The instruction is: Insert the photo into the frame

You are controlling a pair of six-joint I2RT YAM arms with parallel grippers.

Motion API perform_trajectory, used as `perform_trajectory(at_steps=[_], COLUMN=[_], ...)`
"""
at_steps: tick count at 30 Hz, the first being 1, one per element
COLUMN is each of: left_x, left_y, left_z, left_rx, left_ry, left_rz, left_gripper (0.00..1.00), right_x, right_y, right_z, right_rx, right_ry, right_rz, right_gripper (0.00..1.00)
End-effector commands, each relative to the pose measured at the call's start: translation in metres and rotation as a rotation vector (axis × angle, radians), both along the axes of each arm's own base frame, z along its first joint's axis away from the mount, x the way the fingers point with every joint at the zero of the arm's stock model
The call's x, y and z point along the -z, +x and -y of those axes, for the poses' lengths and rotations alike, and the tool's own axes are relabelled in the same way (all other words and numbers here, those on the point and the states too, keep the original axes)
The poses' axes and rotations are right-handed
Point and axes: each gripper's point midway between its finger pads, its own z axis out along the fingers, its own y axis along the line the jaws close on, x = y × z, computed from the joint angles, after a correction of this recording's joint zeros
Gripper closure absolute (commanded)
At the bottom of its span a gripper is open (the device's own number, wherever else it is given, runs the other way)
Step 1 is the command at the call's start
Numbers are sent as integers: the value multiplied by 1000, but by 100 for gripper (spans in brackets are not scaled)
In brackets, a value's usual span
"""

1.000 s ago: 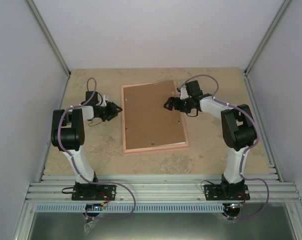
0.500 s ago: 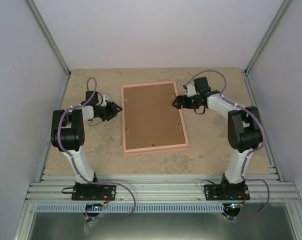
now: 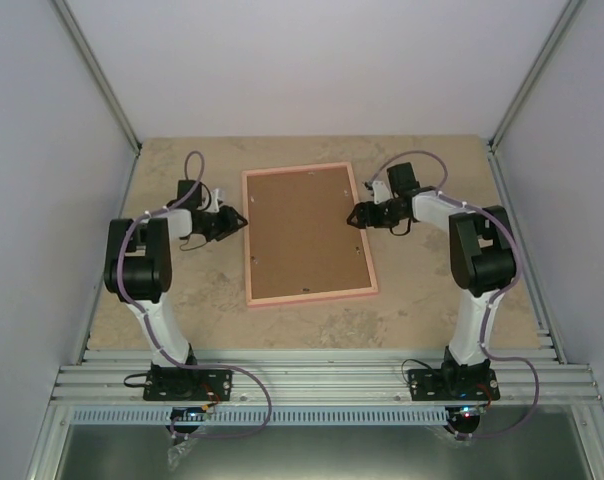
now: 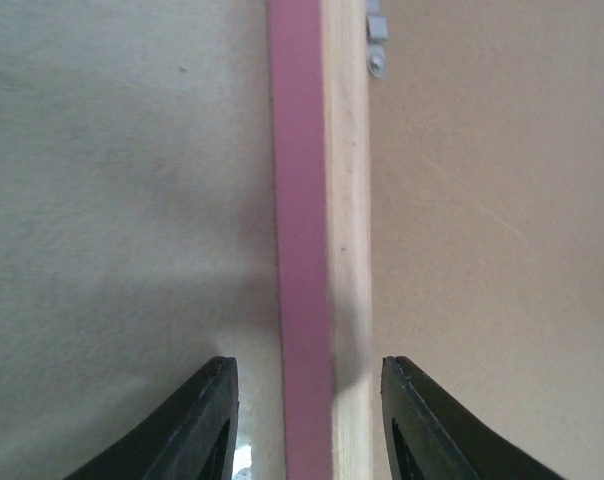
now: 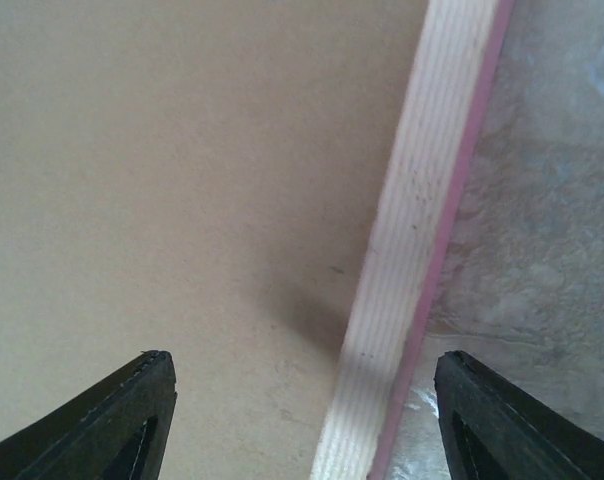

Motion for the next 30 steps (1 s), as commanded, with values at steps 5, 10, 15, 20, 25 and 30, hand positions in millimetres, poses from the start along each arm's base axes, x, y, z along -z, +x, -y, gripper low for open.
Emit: perform_trajectory(at_steps=[5,10,15,20,25,30], left_x=[27,36,35,23,-18,-49], left_y=[-7,2,10,13,19,3], left_z=[12,12,6,1,-4,-3], left_rx=[98,128,151,168,191,257], left_ry=[122,182,247,292,330,362], left_rz=[-55,-64,-31,10,127,209], left_gripper=[63,74,78,74,57,35], right_x=[33,33,28,14,-19,-60], right_y=[-25,-48,-79,-85,-62,-50], right_z=[8,8,0,1,8,-10], right_rx=[8,-32,-84,-114,-154,-294], right_ry=[-32,-5,77,83,44,97], right_rz=[-56,-81,-126,-95,44,184], right_gripper=[37,44,45,36,24,20])
